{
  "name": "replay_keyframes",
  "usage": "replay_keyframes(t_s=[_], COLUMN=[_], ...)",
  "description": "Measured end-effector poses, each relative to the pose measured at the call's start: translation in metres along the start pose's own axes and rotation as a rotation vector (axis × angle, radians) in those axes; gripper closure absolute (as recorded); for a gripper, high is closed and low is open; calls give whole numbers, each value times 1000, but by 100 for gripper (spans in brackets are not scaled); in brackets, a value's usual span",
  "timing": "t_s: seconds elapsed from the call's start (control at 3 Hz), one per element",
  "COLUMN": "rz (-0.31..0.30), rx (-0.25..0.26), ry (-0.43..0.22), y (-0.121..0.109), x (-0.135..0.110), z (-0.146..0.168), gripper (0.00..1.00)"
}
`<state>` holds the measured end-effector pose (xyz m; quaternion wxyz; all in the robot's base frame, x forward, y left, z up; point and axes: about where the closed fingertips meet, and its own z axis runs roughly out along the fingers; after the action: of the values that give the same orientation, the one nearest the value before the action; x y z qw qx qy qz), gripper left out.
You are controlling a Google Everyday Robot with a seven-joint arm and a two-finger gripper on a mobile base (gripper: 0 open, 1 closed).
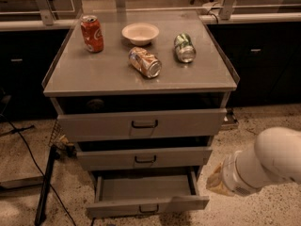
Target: Close bottom drawer
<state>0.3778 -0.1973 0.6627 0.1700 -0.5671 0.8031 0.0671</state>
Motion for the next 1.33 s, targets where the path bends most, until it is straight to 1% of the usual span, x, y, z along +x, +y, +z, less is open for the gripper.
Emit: replay_keyframes(t_s=[0.33, 0.67, 1.0, 1.33], rz=[16, 15, 31, 53], rx=[-8, -15, -50, -101], ry=[-22, -18, -23, -51], y=[15, 17, 26, 44], x=[27, 27, 41, 60], z=[84, 84, 118, 177], gripper=[100, 100, 100, 100])
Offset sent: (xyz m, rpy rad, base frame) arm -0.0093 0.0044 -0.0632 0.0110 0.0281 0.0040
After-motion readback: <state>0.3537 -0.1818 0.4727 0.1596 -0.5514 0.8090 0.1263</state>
